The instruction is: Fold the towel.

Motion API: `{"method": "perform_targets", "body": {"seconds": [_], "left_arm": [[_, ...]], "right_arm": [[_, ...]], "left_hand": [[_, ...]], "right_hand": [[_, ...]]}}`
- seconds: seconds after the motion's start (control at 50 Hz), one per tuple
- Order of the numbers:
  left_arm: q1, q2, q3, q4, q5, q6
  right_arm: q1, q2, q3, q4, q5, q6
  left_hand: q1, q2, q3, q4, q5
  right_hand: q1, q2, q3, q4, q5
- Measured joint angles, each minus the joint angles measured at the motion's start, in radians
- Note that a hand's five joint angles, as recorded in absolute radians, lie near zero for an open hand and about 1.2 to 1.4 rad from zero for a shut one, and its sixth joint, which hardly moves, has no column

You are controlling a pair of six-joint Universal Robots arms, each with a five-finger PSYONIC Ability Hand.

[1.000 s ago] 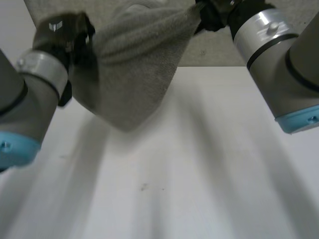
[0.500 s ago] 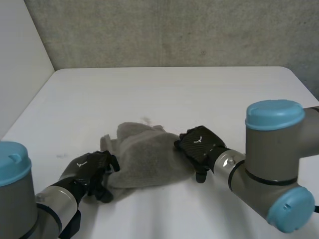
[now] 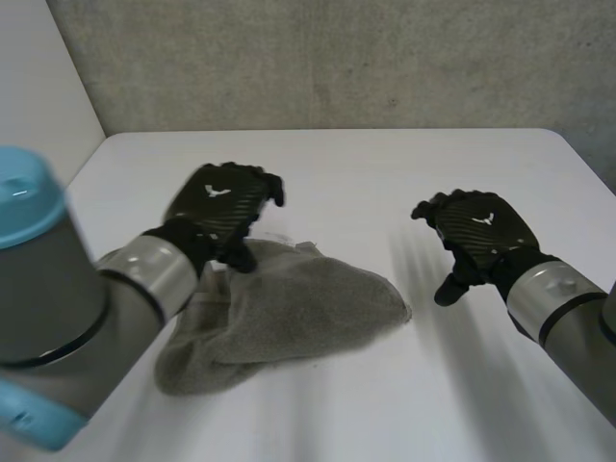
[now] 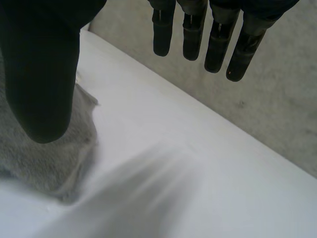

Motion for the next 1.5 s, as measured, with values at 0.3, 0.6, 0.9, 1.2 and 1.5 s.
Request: {"method": "perform_targets", "body": {"seconds": [0.3, 0.6, 0.9, 1.2, 1.5], "left_arm": [[-0.067, -0.382, 0.362, -0.091, 0.08, 0.147], [-0.085, -0.623, 0.544, -0.154, 0.103, 0.301], [-0.086, -0.524, 0.521, -0.133, 0.004, 0.371], [-0.096, -0.103, 0.356, -0.062, -0.058, 0.284], [-0.096, 0.053, 0.178, -0.08, -0.047, 0.287]], "right_arm": [[-0.092, 0.006, 0.063, 0.002, -0.028, -0.003], [-0.095, 0.019, 0.093, -0.001, -0.063, -0.003], [-0.094, 0.089, 0.052, 0.004, -0.07, 0.0], [-0.081, 0.225, -0.134, 0.02, -0.15, 0.365], [0.027, 0.448, -0.498, 0.021, -0.358, 0.606]], "left_hand": [[-0.005, -0.003, -0.001, -0.002, -0.002], [0.034, 0.042, 0.042, 0.042, 0.04], [0.583, 0.669, 0.668, 0.677, 0.634], [0.59, 0.68, 0.681, 0.689, 0.637], [0.595, 0.68, 0.681, 0.689, 0.637]], "right_hand": [[0.0, 0.0, -0.005, 0.0, -0.004], [0.0, 0.0, -0.005, 0.0, -0.004], [-0.048, -0.086, -0.062, -0.058, -0.041], [-0.059, -0.104, -0.076, -0.067, -0.052], [-0.059, -0.104, -0.076, -0.067, -0.052]]}}
